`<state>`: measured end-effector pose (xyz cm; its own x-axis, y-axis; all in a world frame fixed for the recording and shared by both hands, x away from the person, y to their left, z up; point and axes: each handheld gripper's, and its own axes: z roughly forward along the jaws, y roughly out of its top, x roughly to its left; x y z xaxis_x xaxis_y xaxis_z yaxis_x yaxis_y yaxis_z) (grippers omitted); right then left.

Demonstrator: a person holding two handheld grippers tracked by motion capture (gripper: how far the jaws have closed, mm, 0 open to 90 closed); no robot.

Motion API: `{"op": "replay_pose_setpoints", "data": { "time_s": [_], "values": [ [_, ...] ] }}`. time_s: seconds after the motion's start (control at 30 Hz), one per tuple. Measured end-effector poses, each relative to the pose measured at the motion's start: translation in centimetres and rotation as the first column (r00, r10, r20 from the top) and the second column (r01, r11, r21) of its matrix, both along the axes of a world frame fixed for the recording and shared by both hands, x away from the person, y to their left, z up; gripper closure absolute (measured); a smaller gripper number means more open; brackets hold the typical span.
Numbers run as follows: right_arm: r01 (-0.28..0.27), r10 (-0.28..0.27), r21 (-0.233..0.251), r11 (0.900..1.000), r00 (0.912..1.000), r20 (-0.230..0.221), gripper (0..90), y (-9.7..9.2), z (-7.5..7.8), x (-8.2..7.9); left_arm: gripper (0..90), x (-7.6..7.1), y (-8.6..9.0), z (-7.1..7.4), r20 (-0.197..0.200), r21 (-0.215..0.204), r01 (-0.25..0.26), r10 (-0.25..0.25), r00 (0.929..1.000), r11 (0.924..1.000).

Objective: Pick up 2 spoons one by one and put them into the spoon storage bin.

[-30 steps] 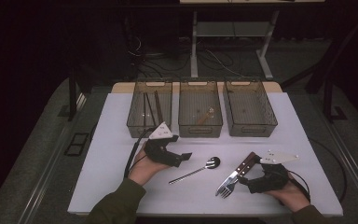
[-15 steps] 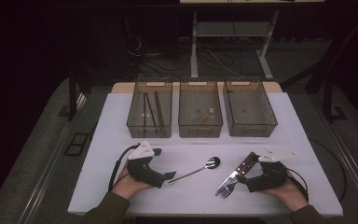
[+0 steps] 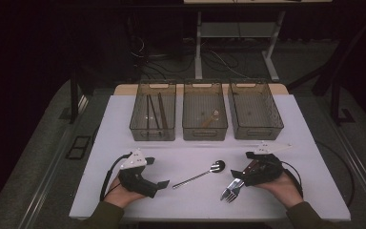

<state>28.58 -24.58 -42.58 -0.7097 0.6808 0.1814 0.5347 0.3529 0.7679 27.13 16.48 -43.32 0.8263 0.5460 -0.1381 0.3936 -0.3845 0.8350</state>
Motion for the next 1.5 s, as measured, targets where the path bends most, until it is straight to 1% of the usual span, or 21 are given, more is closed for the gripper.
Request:
{"op": "replay_pose_setpoints", "data": {
  "time_s": [0.13, 0.2, 0.3, 0.33, 0.37, 0.4, 0.5, 0.63, 0.7, 0.73, 0.77, 0.87, 0.9, 0.97, 1.07, 1.13, 1.27, 1.3, 1.37, 1.5],
  "values": [
    [-0.010, 0.010, 0.005, 0.9999, 0.9999, -0.001, 7.3, 0.7, 0.2, 0.7, 0.0, -0.1, -0.3, -0.1, 0.000, -0.002, 0.007, -0.007, 1.0000, 1.0000],
    [-0.013, 0.013, 0.006, 0.9999, 0.9998, 0.013, 7.4, 1.0, 0.4, 1.0, 0.0, -0.1, -0.5, -0.1, 0.001, 0.002, 0.026, -0.026, 0.9997, 0.9997],
    [-0.021, 0.020, 0.007, 0.9998, 0.9997, 0.012, 7.5, 1.7, 0.6, 1.3, 0.0, -0.2, -0.7, -0.1, 0.007, 0.017, 0.032, -0.032, 0.9995, 0.9993],
    [-0.024, 0.024, 0.001, 0.9997, 0.9997, 0.009, 10.3, 2.0, 0.6, 1.4, 0.0, -0.2, -0.7, -0.1, 0.008, 0.022, 0.032, -0.032, 0.9995, 0.9993],
    [-0.040, 0.040, -0.001, 0.9992, 0.9989, 0.023, 14.8, 2.1, 0.6, 1.5, 0.0, -0.1, -0.7, -0.1, 0.006, 0.025, 0.028, -0.028, 0.9996, 0.9993],
    [-0.048, 0.048, 0.002, 0.9989, 0.9985, 0.028, 14.8, 2.3, 0.6, 1.6, 0.0, -0.1, -0.6, -0.2, 0.005, 0.025, 0.026, -0.026, 0.9996, 0.9994],
    [-0.056, 0.056, -0.002, 0.9984, 0.9982, 0.020, 14.9, 3.0, 0.5, 2.1, 0.0, -0.1, -0.6, -0.1, 0.005, 0.016, 0.026, -0.026, 0.9997, 0.9995],
    [-0.057, 0.057, 0.020, 0.9982, 0.9984, -0.003, 17.1, 3.4, 0.4, 2.7, 0.0, -0.1, -0.6, 0.0, 0.017, 0.018, 0.021, -0.022, 0.9996, 0.9996],
    [-0.072, 0.072, 0.025, 0.9971, 0.9973, -0.013, 22.3, 3.5, 0.4, 3.1, 0.0, -0.1, -0.6, 0.0, 0.014, 0.015, 0.020, -0.020, 0.9997, 0.9997],
    [-0.074, 0.075, 0.029, 0.9968, 0.9971, -0.015, 23.0, 3.6, 0.4, 3.3, 0.0, -0.1, -0.6, 0.0, 0.015, 0.014, 0.019, -0.019, 0.9997, 0.9997],
    [-0.075, 0.076, 0.033, 0.9966, 0.9968, -0.025, 24.2, 3.7, 0.3, 3.5, 0.0, -0.1, -0.6, -0.1, 0.014, 0.013, 0.020, -0.020, 0.9997, 0.9997],
    [-0.094, 0.095, 0.040, 0.9948, 0.9944, -0.045, 31.4, 4.0, -0.1, 3.9, 0.0, -0.1, -0.6, 0.0, 0.016, 0.014, 0.023, -0.023, 0.9996, 0.9996],
    [-0.100, 0.102, 0.038, 0.9943, 0.9932, -0.057, 34.6, 4.1, -0.3, 3.9, 0.1, -0.1, -0.6, 0.0, 0.014, 0.016, 0.025, -0.025, 0.9996, 0.9996],
    [-0.111, 0.112, 0.017, 0.9937, 0.9915, -0.066, 38.8, 4.4, -0.6, 3.9, 0.1, -0.1, -0.6, -0.1, 0.012, 0.014, 0.025, -0.026, 0.9996, 0.9996],
    [-0.123, 0.122, -0.009, 0.9923, 0.9889, -0.084, 43.5, 4.7, -1.0, 3.8, 0.1, -0.1, -0.6, -0.1, 0.013, 0.015, 0.026, -0.026, 0.9996, 0.9996],
    [-0.126, 0.124, -0.023, 0.9917, 0.9887, -0.084, 45.5, 4.7, -1.2, 3.9, 0.2, -0.1, -0.7, -0.1, 0.015, 0.017, 0.028, -0.028, 0.9995, 0.9995],
    [-0.133, 0.130, -0.032, 0.9905, 0.9866, -0.099, 50.7, 4.7, -1.5, 3.9, 0.4, -0.1, -0.7, -0.1, 0.015, 0.018, 0.028, -0.028, 0.9995, 0.9995],
    [-0.137, 0.132, -0.035, 0.9900, 0.9855, -0.106, 51.6, 4.7, -1.5, 3.9, 0.5, -0.1, -0.7, -0.1, 0.015, 0.017, 0.027, -0.028, 0.9995, 0.9995],
    [-0.145, 0.140, -0.041, 0.9885, 0.9845, -0.106, 52.7, 4.7, -1.7, 4.0, 0.5, -0.1, -0.7, -0.1, 0.015, 0.018, 0.028, -0.028, 0.9995, 0.9995],
    [-0.152, 0.144, -0.058, 0.9867, 0.9825, -0.118, 53.1, 4.8, -2.0, 4.0, 0.5, -0.1, -0.7, -0.1, 0.014, 0.018, 0.029, -0.029, 0.9995, 0.9994]
  ]
}}
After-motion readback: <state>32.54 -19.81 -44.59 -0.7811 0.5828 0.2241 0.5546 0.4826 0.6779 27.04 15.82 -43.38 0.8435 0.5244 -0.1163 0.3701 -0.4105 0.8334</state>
